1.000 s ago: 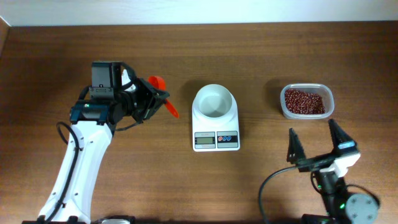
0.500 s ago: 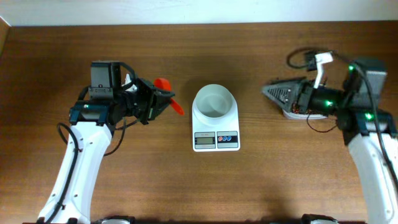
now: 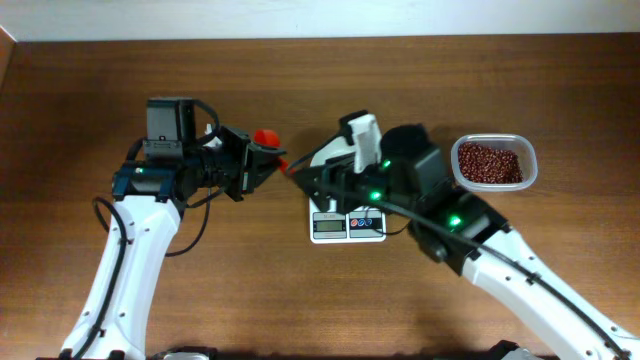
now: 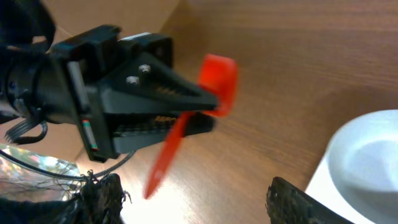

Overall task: Scoop item into bowl and weigh 50g on scale
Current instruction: 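Grasp the scoop handle with the right gripper from the left gripper, then carry the scoop with the right gripper into the bean tub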

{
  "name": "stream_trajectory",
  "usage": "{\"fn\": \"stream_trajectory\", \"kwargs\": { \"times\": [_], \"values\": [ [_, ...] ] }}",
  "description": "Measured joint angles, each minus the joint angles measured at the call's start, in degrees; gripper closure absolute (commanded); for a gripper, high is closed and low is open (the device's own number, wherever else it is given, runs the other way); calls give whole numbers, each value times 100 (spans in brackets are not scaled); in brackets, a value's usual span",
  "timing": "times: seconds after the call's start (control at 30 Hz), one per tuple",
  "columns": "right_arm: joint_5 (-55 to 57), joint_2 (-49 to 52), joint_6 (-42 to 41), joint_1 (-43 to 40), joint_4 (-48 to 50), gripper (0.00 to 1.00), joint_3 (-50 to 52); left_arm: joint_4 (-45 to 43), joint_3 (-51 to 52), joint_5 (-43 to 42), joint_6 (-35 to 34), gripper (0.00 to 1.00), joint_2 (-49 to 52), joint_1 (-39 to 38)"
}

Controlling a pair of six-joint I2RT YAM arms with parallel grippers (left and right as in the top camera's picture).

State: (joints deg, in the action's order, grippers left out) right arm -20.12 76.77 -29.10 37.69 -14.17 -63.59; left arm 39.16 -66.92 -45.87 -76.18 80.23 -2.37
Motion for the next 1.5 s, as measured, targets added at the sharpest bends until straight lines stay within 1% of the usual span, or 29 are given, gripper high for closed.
{"fn": "stream_trajectory", "kwargs": {
  "times": [0.17,0.23,0.37,0.5,0.53,0.6,0.63,0.73,0.87,0.9,0.93,0.97,1.0,1.03,1.07,1.1,1.17,1.23,1.3,1.33,1.4,1.43,1.5],
  "values": [
    [1073,0,-90,623,190,34,0,0,0,118,-304,100,2,-444],
    [1357,0,-98,684,264,36,0,-92,0,68,-343,100,2,-470],
    [1580,0,-111,688,269,41,0,-330,0,-258,-382,100,0,-470],
    [1624,46,-223,688,289,51,0,-343,0,-367,-382,100,2,-470],
    [1624,103,-278,688,295,52,0,-343,0,-369,-382,98,0,-470],
    [1624,260,-365,688,356,59,0,-339,0,-358,-376,96,2,-470],
    [1620,275,-391,688,396,66,0,-343,2,-361,-369,95,2,-461],
    [1620,284,-424,693,446,72,0,-343,2,-369,-354,95,2,-463],
    [1620,295,-439,695,450,84,0,-343,2,-372,-337,92,2,-463],
    [1617,297,-435,695,450,89,0,-343,2,-369,-337,89,2,-466],
    [1617,297,-439,699,450,96,0,-343,2,-369,-337,74,2,-466],
    [1624,299,-442,699,439,96,0,-343,2,-369,-337,57,2,-463],
    [1646,302,-446,699,435,96,0,-343,0,-374,-341,34,2,-463],
    [1646,304,-461,699,435,96,0,-350,0,-387,-269,20,2,-463],
    [1644,304,-457,699,437,96,0,-345,-2,-389,-214,8,2,-463],
    [1644,306,-457,699,437,96,0,-350,-2,-389,-162,3,2,-463],
    [1646,306,-402,699,422,96,0,-343,-4,-332,98,1,2,-463],
    [1668,306,-326,697,356,96,0,-343,-4,-83,625,1,2,-466],
    [1665,313,-245,640,-72,96,-96,-341,-4,319,1294,1,2,-466],
    [1646,323,-195,516,-509,96,-273,-345,-4,680,1753,1,2,-463],
    [1554,376,-42,278,-1589,96,-809,-348,-4,1095,2116,1,2,-463],
    [1526,407,114,0,-2315,96,-1353,-345,-4,1329,2273,1,2,-463],
    [1495,411,345,-433,-3213,96,-2153,-348,-4,1729,2470,1,2,-463]
  ]
}}
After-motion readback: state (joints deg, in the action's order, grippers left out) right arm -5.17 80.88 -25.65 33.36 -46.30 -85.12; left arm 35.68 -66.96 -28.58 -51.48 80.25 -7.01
